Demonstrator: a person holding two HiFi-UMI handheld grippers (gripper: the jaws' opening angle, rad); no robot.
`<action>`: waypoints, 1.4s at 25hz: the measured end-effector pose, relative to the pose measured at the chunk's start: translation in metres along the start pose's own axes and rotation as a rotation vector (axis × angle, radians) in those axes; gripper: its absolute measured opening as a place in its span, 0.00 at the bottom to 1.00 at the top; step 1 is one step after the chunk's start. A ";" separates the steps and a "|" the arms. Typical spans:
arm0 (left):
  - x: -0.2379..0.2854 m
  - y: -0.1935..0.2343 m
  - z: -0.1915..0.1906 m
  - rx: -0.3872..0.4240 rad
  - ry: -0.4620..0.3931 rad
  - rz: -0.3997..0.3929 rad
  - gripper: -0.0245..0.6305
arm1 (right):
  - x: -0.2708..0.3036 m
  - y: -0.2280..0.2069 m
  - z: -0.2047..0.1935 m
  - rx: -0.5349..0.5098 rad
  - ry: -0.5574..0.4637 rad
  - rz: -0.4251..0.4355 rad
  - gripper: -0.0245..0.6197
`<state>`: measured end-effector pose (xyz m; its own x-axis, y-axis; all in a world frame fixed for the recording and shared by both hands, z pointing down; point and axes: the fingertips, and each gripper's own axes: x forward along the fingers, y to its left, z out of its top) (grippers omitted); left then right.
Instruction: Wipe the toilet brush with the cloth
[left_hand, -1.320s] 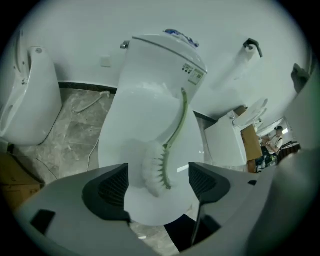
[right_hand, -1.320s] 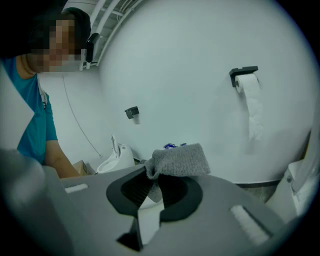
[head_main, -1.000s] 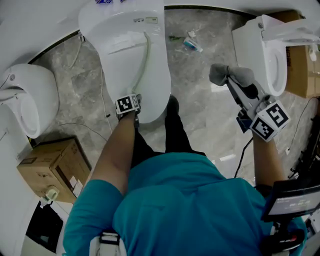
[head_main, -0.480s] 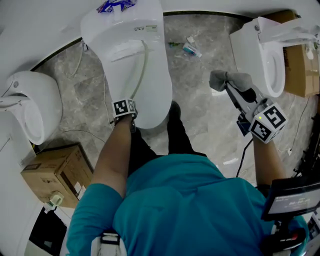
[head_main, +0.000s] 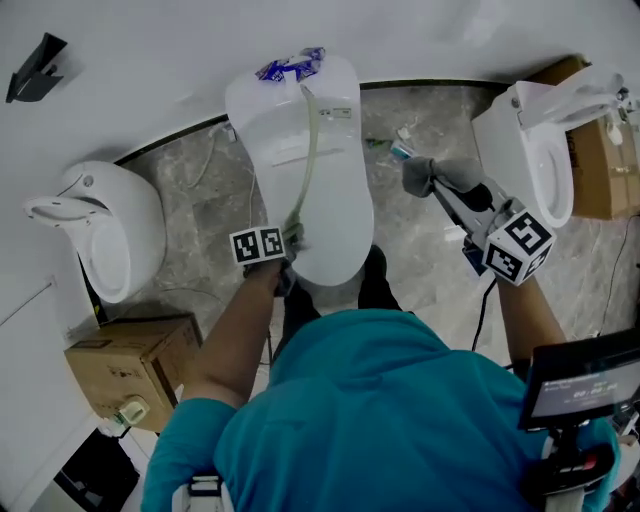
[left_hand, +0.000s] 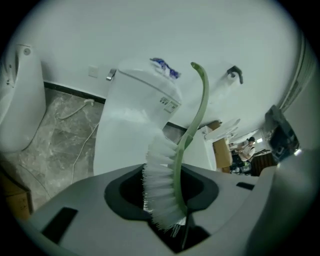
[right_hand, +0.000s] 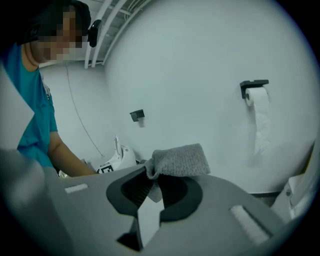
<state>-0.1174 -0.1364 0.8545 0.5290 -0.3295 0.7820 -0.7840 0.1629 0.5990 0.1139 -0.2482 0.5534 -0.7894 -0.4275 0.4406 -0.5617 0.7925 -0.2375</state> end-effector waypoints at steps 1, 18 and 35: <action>-0.016 -0.016 0.009 0.003 -0.012 -0.047 0.28 | 0.002 0.008 0.011 -0.020 -0.011 0.012 0.09; -0.254 -0.234 0.108 0.217 -0.206 -0.517 0.28 | 0.030 0.189 0.156 -0.660 -0.172 0.279 0.09; -0.281 -0.277 0.098 0.410 -0.225 -0.496 0.28 | 0.045 0.214 0.143 -1.100 -0.082 0.189 0.09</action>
<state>-0.0805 -0.1800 0.4520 0.8118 -0.4667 0.3508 -0.5496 -0.4079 0.7291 -0.0773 -0.1602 0.3983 -0.8757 -0.2548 0.4101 0.0618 0.7833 0.6186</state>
